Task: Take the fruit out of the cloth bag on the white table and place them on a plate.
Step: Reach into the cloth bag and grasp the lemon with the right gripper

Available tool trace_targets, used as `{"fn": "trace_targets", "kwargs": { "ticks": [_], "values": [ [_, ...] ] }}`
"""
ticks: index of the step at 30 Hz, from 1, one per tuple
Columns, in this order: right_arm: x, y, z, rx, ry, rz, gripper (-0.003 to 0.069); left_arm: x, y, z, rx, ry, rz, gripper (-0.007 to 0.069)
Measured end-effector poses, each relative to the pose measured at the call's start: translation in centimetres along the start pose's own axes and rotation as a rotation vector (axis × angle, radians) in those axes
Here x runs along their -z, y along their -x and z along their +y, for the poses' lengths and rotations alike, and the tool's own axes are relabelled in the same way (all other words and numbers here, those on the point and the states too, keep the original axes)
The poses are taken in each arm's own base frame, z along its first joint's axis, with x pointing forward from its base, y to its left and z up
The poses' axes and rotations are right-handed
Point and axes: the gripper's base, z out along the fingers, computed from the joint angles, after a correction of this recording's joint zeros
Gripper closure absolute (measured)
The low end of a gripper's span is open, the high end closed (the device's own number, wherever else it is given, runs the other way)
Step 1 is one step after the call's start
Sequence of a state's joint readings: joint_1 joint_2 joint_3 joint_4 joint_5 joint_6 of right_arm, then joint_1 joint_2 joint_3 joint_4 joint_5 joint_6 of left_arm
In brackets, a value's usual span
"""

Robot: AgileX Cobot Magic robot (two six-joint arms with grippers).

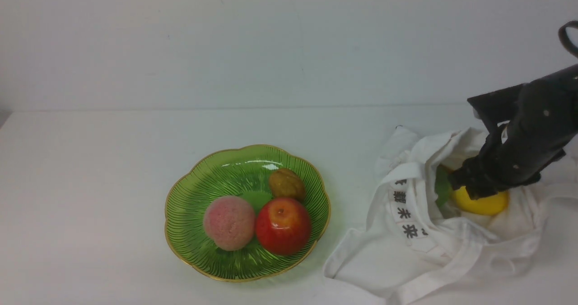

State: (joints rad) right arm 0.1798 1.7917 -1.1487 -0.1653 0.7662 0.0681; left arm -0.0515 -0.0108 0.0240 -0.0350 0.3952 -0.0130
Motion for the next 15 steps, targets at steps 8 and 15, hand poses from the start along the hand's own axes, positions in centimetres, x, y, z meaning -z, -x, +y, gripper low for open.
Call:
{"fn": "trace_targets", "kwargs": {
  "ticks": [8, 15],
  "values": [
    [0.01, 0.45, -0.2, 0.027, -0.018, -0.049, -0.0022, 0.0, 0.0, 0.0, 0.0, 0.0, 0.0, 0.0632],
    [-0.35, 0.83, -0.5, 0.094, -0.06, -0.085, -0.0032, 0.0, 0.0, 0.0, 0.0, 0.0, 0.0, 0.0632]
  ]
}}
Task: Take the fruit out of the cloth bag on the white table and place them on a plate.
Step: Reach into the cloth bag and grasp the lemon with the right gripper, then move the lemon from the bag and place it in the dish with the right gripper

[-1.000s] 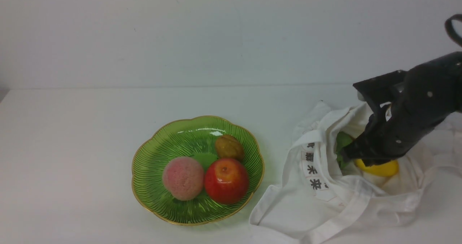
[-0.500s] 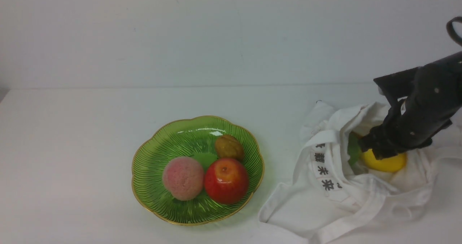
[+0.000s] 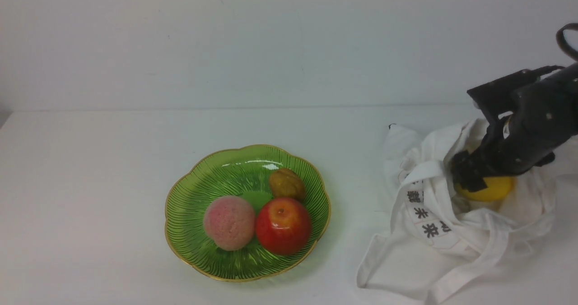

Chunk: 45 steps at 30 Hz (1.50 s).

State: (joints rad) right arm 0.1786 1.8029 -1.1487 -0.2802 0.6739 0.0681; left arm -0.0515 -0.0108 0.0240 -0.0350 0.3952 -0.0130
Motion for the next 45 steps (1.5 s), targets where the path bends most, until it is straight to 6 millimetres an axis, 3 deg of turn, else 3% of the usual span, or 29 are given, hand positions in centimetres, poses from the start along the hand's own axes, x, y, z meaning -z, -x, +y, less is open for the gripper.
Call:
{"fn": "trace_targets", "kwargs": {
  "ticks": [11, 14, 18, 26, 30, 45],
  "values": [
    [-3.1, 0.1, 0.1, 0.095, -0.032, 0.028, -0.0032, 0.0, 0.0, 0.0, 0.0, 0.0, 0.0, 0.0632],
    [-3.4, 0.2, 0.1, 0.105, -0.038, 0.026, -0.0024, 0.0, 0.0, 0.0, 0.0, 0.0, 0.0, 0.0632],
    [-3.6, 0.4, 0.0, 0.083, -0.046, 0.017, 0.0053, 0.0, 0.0, 0.0, 0.0, 0.0, 0.0, 0.0632],
    [-3.1, 0.2, -0.1, 0.043, -0.049, 0.036, 0.0054, 0.0, 0.0, 0.0, 0.0, 0.0, 0.0, 0.0632],
    [-1.0, -0.2, -0.2, -0.036, -0.031, 0.075, 0.0054, 0.0, 0.0, 0.0, 0.0, 0.0, 0.0, 0.0632],
    [11.5, -0.7, 0.5, -0.179, 0.244, -0.072, 0.0054, 0.0, 0.0, 0.0, 0.0, 0.0, 0.0, 0.0632]
  ]
}}
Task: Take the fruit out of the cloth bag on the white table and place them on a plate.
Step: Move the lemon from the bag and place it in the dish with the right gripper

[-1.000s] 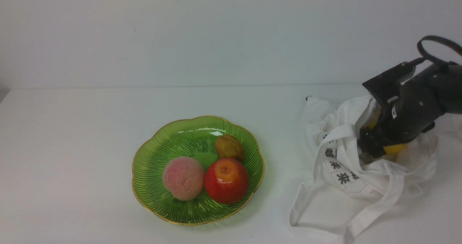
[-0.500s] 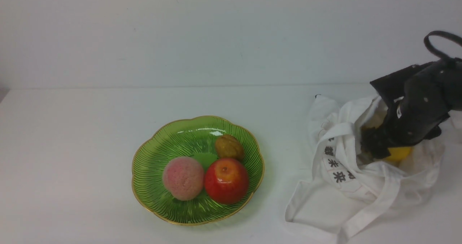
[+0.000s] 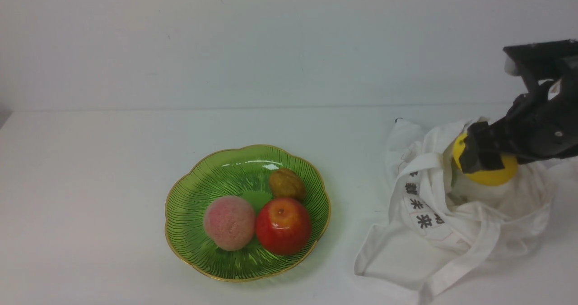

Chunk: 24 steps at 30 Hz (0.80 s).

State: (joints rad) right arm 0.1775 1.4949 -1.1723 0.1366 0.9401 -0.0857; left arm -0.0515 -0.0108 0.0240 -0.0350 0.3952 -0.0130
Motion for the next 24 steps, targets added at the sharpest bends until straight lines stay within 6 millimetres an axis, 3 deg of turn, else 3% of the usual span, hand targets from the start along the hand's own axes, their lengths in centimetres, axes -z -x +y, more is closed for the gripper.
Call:
{"fn": "trace_targets", "kwargs": {
  "ticks": [4, 8, 12, 20, 24],
  "values": [
    [1.6, 0.2, 1.9, 0.043, 0.141, -0.072, 0.0054, 0.0, 0.0, 0.0, 0.0, 0.0, 0.0, 0.0632],
    [1.3, 0.6, 6.5, 0.153, 0.368, -0.134, 0.0054, 0.0, 0.0, 0.0, 0.0, 0.0, 0.0, 0.0632],
    [-0.2, 1.3, 9.8, 0.247, 0.457, -0.17, 0.0054, 0.0, 0.0, 0.0, 0.0, 0.0, 0.0, 0.0632],
    [-4.6, 5.5, 15.1, 0.347, 0.528, -0.169, 0.0054, 0.0, 0.0, 0.0, 0.0, 0.0, 0.0, 0.0632],
    [-8.0, 6.9, 17.7, 0.385, 0.555, -0.14, 0.0054, 0.0, 0.0, 0.0, 0.0, 0.0, 0.0, 0.0632]
  ]
}}
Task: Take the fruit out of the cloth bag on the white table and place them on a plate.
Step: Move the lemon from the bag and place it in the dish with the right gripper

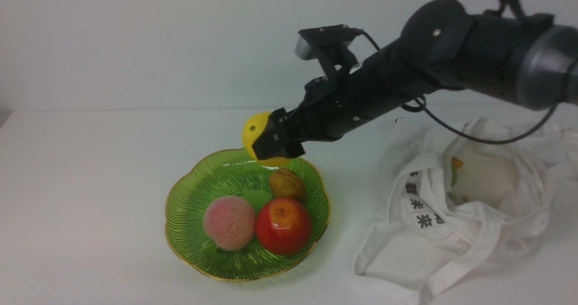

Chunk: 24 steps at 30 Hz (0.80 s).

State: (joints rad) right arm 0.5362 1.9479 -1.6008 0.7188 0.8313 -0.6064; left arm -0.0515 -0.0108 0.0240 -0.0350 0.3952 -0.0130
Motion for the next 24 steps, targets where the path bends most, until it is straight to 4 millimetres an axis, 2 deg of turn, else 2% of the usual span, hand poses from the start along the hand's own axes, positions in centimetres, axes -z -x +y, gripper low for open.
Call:
{"fn": "trace_targets", "kwargs": {
  "ticks": [4, 10, 15, 20, 24],
  "values": [
    [-3.3, 0.7, -0.4, 0.014, 0.019, 0.019, 0.0054, 0.0, 0.0, 0.0, 0.0, 0.0, 0.0, 0.0632],
    [-7.5, 0.0, -1.9, -0.023, 0.033, 0.074, 0.0054, 0.0, 0.0, 0.0, 0.0, 0.0, 0.0, 0.0632],
    [-8.3, -0.6, -2.4, -0.044, 0.021, 0.101, 0.0053, 0.0, 0.0, 0.0, 0.0, 0.0, 0.0, 0.0632],
    [-8.2, -0.9, -2.9, -0.049, -0.033, 0.141, -0.0021, 0.0, 0.0, 0.0, 0.0, 0.0, 0.0, 0.0632],
    [-7.8, -0.7, -2.9, -0.031, -0.053, 0.184, -0.0031, 0.0, 0.0, 0.0, 0.0, 0.0, 0.0, 0.0632]
  ]
}}
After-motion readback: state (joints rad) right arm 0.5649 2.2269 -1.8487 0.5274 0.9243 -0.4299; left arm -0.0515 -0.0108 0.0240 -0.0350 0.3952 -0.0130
